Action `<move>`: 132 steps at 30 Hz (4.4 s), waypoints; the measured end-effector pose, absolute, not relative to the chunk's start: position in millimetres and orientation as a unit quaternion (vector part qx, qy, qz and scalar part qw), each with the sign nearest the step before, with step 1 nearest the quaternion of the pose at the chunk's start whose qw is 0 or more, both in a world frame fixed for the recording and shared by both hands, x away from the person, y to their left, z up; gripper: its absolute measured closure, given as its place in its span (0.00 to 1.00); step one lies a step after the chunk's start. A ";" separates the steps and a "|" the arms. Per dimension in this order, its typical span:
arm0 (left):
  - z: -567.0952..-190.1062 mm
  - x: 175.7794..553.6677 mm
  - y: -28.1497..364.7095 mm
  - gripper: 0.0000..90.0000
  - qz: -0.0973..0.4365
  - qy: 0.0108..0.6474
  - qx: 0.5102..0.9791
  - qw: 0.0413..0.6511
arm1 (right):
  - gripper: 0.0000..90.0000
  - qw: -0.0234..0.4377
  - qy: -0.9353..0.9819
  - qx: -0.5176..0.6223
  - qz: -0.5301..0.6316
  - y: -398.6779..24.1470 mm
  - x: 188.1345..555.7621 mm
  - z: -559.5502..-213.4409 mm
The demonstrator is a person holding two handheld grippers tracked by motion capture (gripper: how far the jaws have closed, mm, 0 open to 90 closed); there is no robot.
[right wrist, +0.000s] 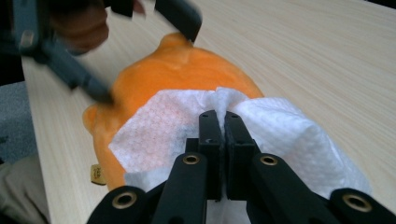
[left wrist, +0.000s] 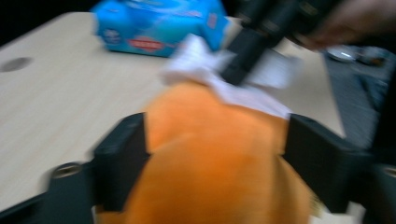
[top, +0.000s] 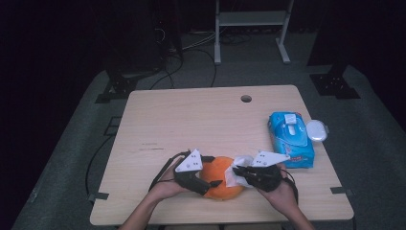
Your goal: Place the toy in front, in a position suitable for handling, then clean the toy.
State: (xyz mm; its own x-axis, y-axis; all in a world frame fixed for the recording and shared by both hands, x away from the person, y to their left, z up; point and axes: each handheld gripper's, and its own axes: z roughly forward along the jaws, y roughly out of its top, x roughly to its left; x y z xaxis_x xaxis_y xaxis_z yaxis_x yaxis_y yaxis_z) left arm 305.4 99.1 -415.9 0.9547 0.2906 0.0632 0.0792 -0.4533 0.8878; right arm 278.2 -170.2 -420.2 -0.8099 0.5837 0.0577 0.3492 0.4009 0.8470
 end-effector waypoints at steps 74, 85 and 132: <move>-432.8 296.4 80.0 0.37 0.091 0.091 0.850 0.510 | 0.97 0.126 0.815 0.288 0.487 -171.6 281.8 -413.1; -434.0 295.7 77.2 0.36 0.094 0.088 0.849 0.512 | 0.97 0.147 0.815 0.274 0.488 -160.5 276.9 -406.5; -434.1 289.1 80.7 0.39 0.109 0.047 0.869 0.481 | 0.97 0.149 0.805 0.304 0.487 -166.8 283.0 -409.0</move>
